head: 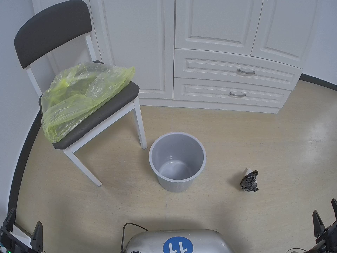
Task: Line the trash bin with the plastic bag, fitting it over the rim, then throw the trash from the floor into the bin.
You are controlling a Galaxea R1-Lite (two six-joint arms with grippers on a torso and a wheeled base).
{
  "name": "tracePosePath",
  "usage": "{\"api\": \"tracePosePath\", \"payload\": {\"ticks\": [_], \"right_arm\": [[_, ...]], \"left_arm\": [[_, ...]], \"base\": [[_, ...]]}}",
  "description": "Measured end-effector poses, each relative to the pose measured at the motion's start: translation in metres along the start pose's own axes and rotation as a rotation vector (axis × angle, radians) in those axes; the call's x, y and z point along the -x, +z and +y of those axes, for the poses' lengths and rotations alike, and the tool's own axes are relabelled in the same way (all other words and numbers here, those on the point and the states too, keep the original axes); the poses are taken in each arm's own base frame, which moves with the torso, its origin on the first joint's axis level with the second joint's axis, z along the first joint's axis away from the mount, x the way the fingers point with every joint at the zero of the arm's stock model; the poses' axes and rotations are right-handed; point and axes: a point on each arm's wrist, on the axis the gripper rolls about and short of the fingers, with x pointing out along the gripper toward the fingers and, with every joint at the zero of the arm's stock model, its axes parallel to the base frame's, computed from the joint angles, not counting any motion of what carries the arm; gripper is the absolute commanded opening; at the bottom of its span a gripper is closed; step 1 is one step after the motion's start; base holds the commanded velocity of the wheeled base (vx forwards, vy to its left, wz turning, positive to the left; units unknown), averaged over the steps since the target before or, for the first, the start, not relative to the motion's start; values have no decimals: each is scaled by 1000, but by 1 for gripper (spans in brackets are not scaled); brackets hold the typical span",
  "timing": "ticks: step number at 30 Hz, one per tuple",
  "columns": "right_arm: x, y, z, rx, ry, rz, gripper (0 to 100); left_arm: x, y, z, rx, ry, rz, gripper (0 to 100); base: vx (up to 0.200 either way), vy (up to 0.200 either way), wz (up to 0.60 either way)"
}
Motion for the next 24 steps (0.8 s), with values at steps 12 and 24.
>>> {"api": "tracePosePath", "payload": {"ticks": [12, 24], "right_arm": [[0, 0, 0, -1, 0, 1, 100], [0, 0, 0, 5, 0, 1, 100]], "left_arm": [[0, 0, 0, 10, 7, -1, 100], [0, 0, 0, 22, 8, -3, 100]], "base": [[0, 0, 0], [0, 0, 0]]}}
